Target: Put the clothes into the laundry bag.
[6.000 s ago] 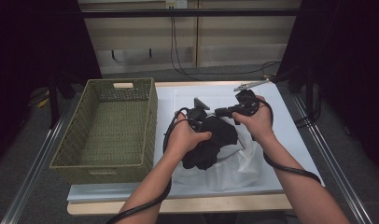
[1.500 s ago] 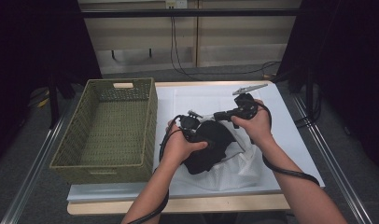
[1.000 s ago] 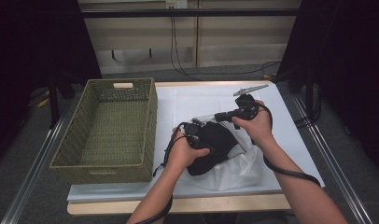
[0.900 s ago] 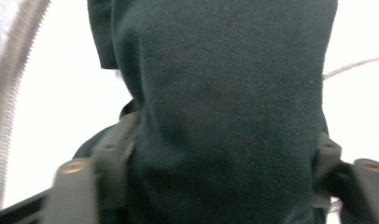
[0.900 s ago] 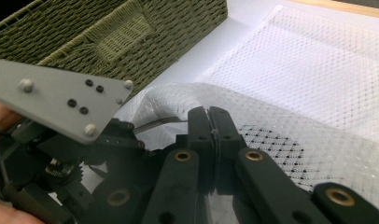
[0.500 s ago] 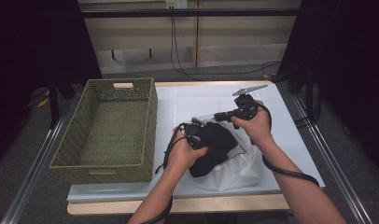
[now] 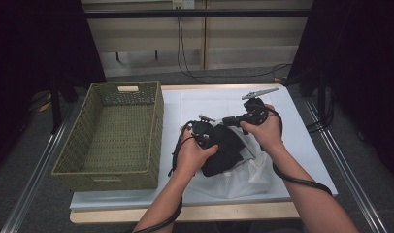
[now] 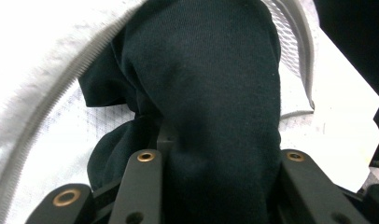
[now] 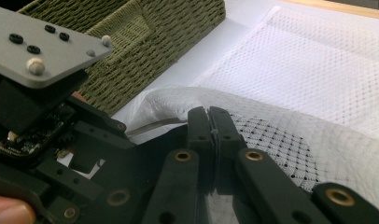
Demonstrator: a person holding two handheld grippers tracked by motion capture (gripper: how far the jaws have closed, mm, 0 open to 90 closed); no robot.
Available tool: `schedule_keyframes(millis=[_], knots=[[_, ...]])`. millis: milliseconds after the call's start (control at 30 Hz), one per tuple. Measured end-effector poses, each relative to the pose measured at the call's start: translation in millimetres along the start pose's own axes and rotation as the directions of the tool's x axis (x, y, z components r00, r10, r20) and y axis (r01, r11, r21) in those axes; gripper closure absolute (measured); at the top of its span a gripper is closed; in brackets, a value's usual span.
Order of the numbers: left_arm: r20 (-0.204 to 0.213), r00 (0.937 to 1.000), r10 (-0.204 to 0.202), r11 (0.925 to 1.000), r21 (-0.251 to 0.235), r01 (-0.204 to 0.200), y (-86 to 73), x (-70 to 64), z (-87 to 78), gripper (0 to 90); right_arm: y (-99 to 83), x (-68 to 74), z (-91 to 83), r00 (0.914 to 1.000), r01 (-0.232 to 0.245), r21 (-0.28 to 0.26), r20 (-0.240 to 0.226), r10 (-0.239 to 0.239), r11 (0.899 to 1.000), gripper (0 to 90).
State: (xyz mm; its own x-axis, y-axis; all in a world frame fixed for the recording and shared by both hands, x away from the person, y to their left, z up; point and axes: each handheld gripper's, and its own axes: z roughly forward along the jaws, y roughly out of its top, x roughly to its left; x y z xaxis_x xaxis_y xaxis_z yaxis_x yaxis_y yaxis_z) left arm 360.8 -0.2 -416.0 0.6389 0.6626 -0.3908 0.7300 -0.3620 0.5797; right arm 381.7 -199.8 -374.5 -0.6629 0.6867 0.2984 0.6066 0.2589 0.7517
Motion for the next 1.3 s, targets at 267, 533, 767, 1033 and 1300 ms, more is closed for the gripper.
schedule_keyframes(millis=[267,533,767,1033,1300], knots=[[0.0,0.9999,-0.013,0.9995,-0.027,0.013,2.3,-1.3,3.4,66.0,-2.7,-0.6,-2.5,0.9999,-0.013,-0.007,0.007,0.013,1.0,89.4],[0.004,0.9998,-0.018,0.9987,-0.048,0.019,3.6,-4.9,7.4,66.1,-2.7,-0.9,-4.0,0.9998,-0.015,-0.007,0.011,0.015,1.0,89.4],[0.003,0.9999,-0.015,0.9988,-0.047,0.015,3.7,-2.2,7.9,66.1,-2.3,1.5,-3.5,0.9999,-0.011,-0.006,0.01,0.011,1.0,89.4],[-0.014,0.9995,-0.029,0.997,-0.072,0.028,3.0,1.9,10.2,66.1,-1.8,2.8,-4.0,1.0,-0.004,-0.006,0.006,0.004,1.0,89.3],[-0.036,0.9988,-0.034,0.9952,-0.093,0.03,3.9,6.0,6.9,66.3,-2.3,3.1,-5.4,1.0,-0.007,-0.009,0.005,0.007,1.0,89.3]])
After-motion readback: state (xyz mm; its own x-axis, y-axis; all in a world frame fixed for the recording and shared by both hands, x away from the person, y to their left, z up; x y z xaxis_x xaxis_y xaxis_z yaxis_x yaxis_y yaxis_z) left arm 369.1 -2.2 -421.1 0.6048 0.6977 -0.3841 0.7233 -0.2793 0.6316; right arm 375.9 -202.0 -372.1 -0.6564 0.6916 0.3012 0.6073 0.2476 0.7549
